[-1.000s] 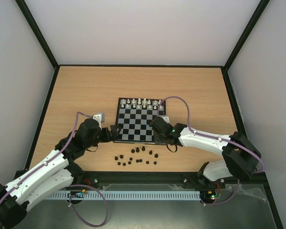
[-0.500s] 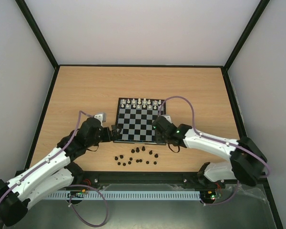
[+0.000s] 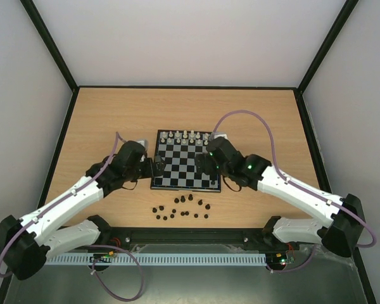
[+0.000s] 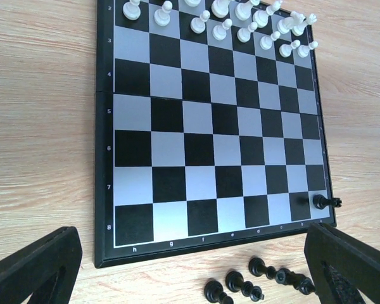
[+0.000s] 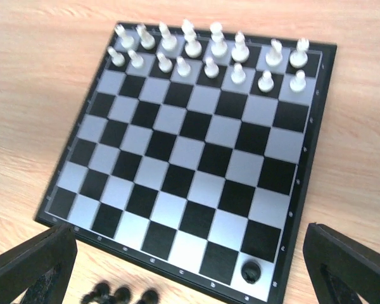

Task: Set up the chess pieces on the board
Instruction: Pick up the chess piece at the center of the board.

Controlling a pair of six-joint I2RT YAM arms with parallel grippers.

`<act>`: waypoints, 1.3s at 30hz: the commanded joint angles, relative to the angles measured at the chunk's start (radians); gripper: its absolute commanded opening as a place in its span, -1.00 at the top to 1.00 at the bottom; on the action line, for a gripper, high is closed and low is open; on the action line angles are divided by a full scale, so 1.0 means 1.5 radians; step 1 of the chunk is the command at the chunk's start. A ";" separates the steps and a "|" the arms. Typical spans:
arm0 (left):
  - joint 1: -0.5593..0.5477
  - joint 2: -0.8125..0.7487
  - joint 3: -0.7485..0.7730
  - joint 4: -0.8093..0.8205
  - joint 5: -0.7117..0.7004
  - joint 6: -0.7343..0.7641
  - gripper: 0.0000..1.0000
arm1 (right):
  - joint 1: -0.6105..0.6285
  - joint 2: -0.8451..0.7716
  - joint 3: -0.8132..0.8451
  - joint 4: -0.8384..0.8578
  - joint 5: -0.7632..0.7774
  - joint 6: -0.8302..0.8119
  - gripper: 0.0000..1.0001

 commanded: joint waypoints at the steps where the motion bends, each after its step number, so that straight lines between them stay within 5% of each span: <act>1: -0.003 0.039 0.062 -0.093 0.013 -0.020 -0.98 | -0.003 0.029 0.104 -0.099 0.018 0.005 -0.97; 6: -0.007 0.009 0.056 -0.142 0.014 -0.034 -0.98 | -0.003 0.018 0.117 -0.137 0.069 0.067 -0.97; 10: -0.030 -0.066 -0.045 -0.089 0.030 -0.033 -0.98 | -0.003 -0.053 -0.020 -0.059 0.050 0.098 -0.97; 13: -0.081 -0.106 -0.079 -0.043 0.038 -0.056 -0.98 | -0.003 -0.126 -0.137 0.027 0.017 0.081 -0.97; 19: -0.186 -0.117 -0.067 -0.039 0.004 -0.154 -0.98 | -0.002 -0.158 -0.148 -0.018 -0.014 0.081 -0.97; 27: -0.373 -0.081 -0.104 -0.118 -0.231 -0.317 -0.98 | -0.002 -0.234 -0.171 -0.048 -0.052 0.092 -0.97; 39: -0.451 -0.015 -0.145 -0.117 -0.352 -0.466 -0.85 | -0.002 -0.244 -0.157 -0.043 -0.087 0.066 -0.96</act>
